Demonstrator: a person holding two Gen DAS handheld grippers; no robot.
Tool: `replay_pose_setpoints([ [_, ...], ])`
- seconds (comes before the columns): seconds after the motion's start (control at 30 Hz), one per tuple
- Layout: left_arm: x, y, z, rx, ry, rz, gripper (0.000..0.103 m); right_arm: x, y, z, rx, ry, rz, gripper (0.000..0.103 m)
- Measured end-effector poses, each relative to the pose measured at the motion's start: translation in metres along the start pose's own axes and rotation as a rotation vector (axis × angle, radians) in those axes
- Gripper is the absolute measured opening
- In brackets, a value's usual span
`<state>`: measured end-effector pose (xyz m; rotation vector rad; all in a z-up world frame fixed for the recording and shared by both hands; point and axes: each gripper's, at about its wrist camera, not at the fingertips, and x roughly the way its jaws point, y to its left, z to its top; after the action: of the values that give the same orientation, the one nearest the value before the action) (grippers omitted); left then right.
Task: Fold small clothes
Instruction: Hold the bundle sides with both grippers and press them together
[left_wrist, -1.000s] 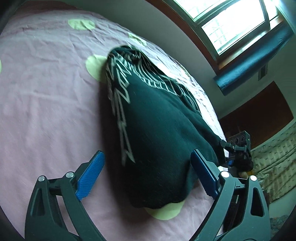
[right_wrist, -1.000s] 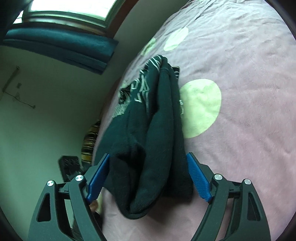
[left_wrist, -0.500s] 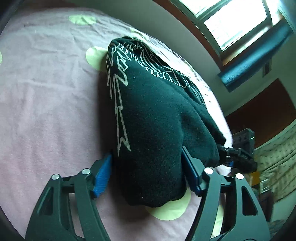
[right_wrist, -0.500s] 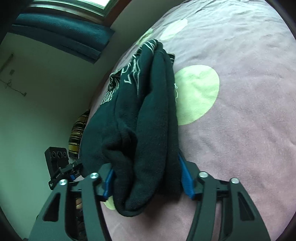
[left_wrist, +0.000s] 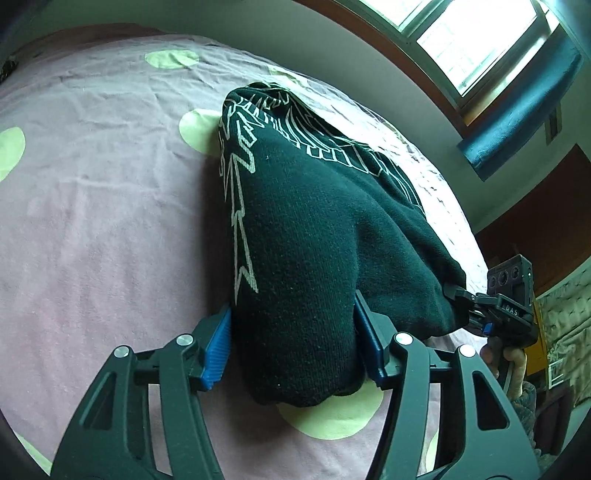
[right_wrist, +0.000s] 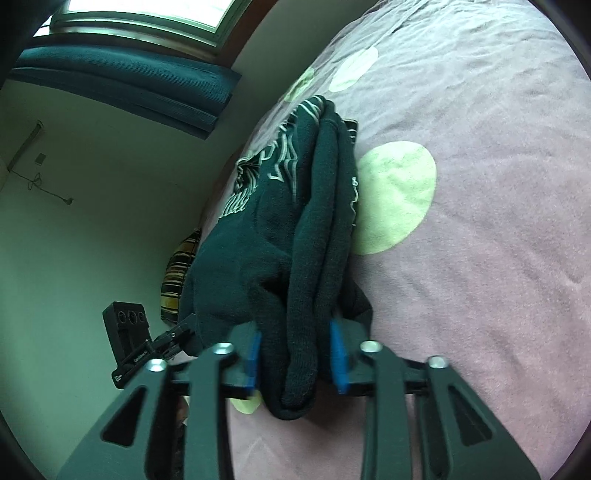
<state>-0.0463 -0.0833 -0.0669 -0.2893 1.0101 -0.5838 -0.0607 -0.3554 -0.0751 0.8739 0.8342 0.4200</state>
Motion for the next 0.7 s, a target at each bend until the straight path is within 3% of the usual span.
replay_pose_setpoints([
  [0.07,-0.001,-0.001,0.000,0.002,-0.003,-0.003,0.059,-0.001,0.002,-0.001,0.002,-0.024,-0.093,0.078],
  [0.13,0.000,0.000,0.000,0.000,-0.001,-0.007,0.059,0.001,0.003,-0.001,-0.002,-0.030,-0.119,0.079],
  [0.37,0.001,0.007,0.000,-0.015,-0.001,-0.040,0.061,0.033,0.007,0.011,-0.034,0.026,-0.058,0.082],
  [0.43,0.002,0.009,0.000,-0.019,0.000,-0.050,0.062,0.045,0.011,0.016,-0.063,0.042,-0.049,0.078],
  [0.57,0.002,0.013,0.000,-0.036,-0.003,-0.077,0.062,0.053,0.010,0.020,-0.035,0.069,0.016,0.055],
  [0.7,-0.004,0.008,-0.002,-0.042,-0.013,-0.059,0.059,0.038,0.014,0.016,-0.001,0.051,0.083,0.048],
])
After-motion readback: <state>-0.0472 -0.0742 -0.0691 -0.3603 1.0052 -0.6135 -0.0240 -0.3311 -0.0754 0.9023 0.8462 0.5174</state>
